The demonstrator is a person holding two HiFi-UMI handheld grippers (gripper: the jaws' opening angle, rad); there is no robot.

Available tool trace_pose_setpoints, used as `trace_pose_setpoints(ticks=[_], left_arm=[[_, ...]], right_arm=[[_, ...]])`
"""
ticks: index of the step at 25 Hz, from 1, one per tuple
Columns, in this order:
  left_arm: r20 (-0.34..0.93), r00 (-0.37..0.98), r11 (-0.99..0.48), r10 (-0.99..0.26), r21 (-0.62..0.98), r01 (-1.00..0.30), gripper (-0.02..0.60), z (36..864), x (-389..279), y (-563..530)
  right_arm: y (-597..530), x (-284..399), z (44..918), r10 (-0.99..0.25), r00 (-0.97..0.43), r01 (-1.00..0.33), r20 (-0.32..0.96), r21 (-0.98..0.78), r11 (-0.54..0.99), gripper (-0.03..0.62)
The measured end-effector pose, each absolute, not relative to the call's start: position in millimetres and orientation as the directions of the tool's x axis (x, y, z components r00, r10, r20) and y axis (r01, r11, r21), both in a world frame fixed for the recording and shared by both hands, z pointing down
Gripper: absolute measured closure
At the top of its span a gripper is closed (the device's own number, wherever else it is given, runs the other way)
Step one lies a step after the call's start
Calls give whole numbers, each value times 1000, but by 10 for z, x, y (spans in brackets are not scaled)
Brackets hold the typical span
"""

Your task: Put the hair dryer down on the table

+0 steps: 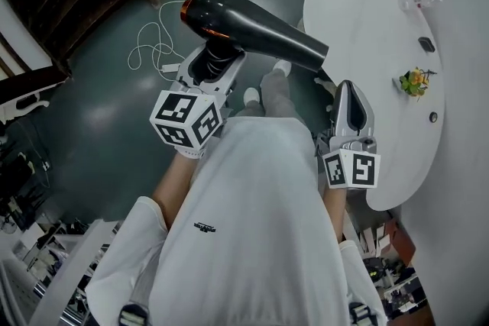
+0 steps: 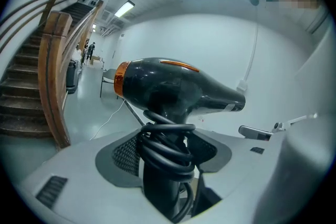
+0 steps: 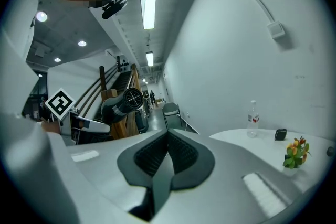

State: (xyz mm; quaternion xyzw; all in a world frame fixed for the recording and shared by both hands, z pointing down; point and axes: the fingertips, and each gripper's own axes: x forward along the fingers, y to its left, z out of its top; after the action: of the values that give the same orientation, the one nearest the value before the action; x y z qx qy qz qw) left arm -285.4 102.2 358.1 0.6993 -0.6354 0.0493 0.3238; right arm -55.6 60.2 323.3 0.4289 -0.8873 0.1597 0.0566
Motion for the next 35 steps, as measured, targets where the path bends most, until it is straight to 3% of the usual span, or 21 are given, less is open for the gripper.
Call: trace_pose_setpoints(ticks=[19, 35], left_arm=[[521, 279, -120, -806, 318, -940, 316, 3577, -2075, -602], [555, 409, -288, -724, 296, -911, 316, 3644, -1467, -1014]], right_arm=[[-859, 301, 3434, -824, -531, -836, 199, -281, 471, 582], [-743, 967, 3369, -907, -393, -896, 148, -282, 342, 582]])
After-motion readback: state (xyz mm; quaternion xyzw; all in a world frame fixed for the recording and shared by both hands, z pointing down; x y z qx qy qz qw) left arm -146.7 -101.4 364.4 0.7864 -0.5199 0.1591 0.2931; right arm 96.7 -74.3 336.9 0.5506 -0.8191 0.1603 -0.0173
